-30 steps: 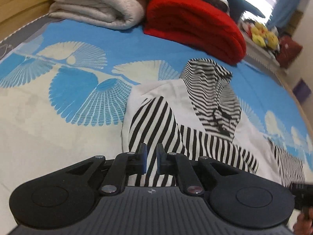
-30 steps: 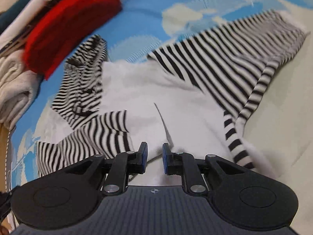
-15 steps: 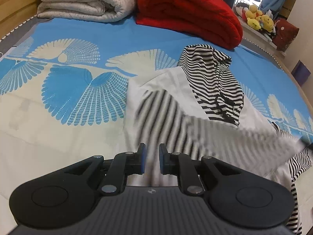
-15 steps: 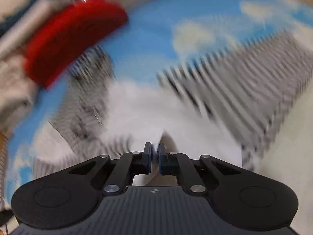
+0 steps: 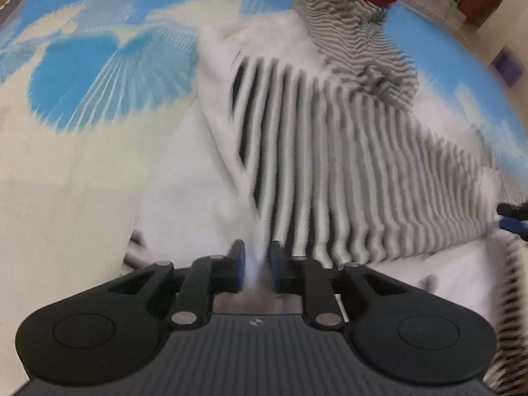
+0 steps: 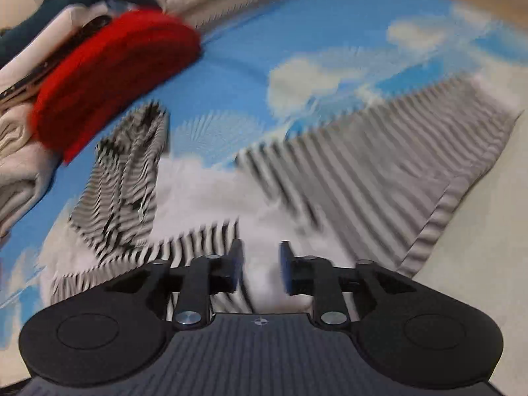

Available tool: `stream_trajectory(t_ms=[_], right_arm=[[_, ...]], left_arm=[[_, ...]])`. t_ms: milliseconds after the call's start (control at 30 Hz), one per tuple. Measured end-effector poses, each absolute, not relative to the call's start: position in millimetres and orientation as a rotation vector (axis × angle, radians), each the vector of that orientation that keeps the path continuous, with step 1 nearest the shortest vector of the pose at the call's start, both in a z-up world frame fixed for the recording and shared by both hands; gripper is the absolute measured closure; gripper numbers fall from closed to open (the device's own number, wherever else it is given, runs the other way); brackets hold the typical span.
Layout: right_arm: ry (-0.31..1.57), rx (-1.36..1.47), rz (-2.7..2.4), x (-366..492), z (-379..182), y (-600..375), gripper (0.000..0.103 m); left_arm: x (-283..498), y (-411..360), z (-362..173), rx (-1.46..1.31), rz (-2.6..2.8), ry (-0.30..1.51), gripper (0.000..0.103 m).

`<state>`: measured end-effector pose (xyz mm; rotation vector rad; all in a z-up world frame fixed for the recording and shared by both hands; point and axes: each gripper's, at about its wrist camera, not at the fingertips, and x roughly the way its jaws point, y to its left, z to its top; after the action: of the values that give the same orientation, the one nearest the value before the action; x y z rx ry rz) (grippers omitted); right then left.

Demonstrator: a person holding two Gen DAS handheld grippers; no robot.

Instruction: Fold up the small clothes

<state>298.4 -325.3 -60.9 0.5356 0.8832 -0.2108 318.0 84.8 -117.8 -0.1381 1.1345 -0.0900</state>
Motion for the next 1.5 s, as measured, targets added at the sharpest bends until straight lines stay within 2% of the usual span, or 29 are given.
stream_trajectory(t_ms=[67, 133, 200, 267, 467, 500, 667, 1000, 1500], right_arm=[[1.025, 0.539, -0.249, 303, -83, -330, 0.072], [1.065, 0.534, -0.333, 301, -94, -338, 0.073], [1.03, 0.552, -0.31, 299, -87, -344, 0.073], [0.983, 0.521, -0.291, 297, -73, -346, 0.073], [0.865, 0.538, -0.293, 289, -41, -392, 0.072], [0.839, 0.539, -0.315, 285, -36, -408, 0.072], [0.727, 0.561, -0.462, 271, -25, -483, 0.072], [0.623, 0.692, -0.696, 239, -54, -589, 0.072], [0.65, 0.824, -0.645, 256, -96, -602, 0.072]], left_arm=[[318, 78, -106, -0.099, -0.083, 1.13, 0.082], [314, 71, -88, -0.092, -0.112, 1.059, 0.081], [315, 67, -89, -0.101, -0.153, 1.047, 0.076], [320, 63, -115, -0.064, -0.106, 1.16, 0.077], [317, 44, -75, -0.017, -0.131, 1.02, 0.074], [316, 39, -71, -0.011, -0.141, 1.006, 0.071], [318, 23, -72, 0.003, -0.164, 1.009, 0.067], [326, 24, -80, -0.038, -0.149, 1.012, 0.067], [328, 23, -78, -0.053, -0.147, 1.003, 0.067]])
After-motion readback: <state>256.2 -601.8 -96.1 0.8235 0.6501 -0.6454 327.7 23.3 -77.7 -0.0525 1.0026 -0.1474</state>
